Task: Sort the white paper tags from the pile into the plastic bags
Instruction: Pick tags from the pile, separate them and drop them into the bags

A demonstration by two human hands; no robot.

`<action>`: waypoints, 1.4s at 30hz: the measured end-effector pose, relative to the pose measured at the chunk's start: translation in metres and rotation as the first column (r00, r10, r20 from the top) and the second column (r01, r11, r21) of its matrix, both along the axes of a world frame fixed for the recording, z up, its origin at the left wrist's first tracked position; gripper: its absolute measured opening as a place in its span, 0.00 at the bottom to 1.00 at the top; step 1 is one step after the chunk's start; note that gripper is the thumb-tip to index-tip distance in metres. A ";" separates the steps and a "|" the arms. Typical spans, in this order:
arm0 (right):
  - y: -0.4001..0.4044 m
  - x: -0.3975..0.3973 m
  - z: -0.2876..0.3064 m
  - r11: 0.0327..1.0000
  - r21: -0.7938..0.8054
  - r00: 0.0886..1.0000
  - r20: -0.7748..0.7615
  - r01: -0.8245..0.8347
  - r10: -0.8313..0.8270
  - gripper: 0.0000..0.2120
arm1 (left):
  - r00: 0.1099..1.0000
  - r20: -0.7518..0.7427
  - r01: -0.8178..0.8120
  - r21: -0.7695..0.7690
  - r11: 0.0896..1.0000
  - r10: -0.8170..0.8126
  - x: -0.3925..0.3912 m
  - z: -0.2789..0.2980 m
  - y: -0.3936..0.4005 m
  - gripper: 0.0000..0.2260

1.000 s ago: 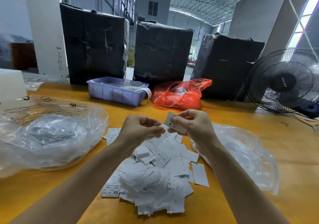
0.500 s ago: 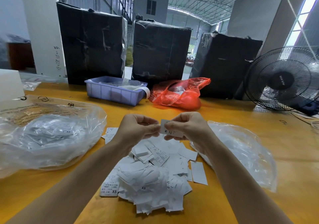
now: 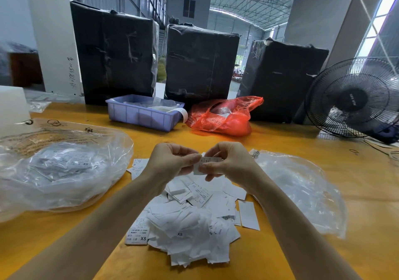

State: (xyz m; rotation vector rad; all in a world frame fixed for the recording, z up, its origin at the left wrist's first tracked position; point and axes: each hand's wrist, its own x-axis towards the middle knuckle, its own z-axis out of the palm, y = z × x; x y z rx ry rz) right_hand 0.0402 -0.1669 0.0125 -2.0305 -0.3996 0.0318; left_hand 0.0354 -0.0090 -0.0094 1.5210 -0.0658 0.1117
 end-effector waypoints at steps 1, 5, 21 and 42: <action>0.000 0.000 0.000 1.000 -0.013 1.000 0.018 0.001 -0.001 0.14 | 1.000 -0.001 -0.003 -0.005 1.000 0.003 0.000 0.000 0.000 0.02; -0.004 0.001 0.003 1.000 0.023 0.998 0.059 0.000 -0.001 0.09 | 0.999 -0.038 -0.027 -0.094 0.995 0.024 0.000 0.000 0.000 0.03; -0.007 0.007 0.003 0.971 0.215 0.971 0.190 0.104 -0.146 0.07 | 0.996 -0.092 0.007 -0.122 0.992 -0.019 -0.005 0.006 -0.002 0.10; -0.007 0.006 0.002 0.998 0.053 0.994 0.104 0.018 -0.023 0.07 | 0.996 -0.090 -0.013 -0.154 0.988 -0.001 -0.002 0.006 0.002 0.05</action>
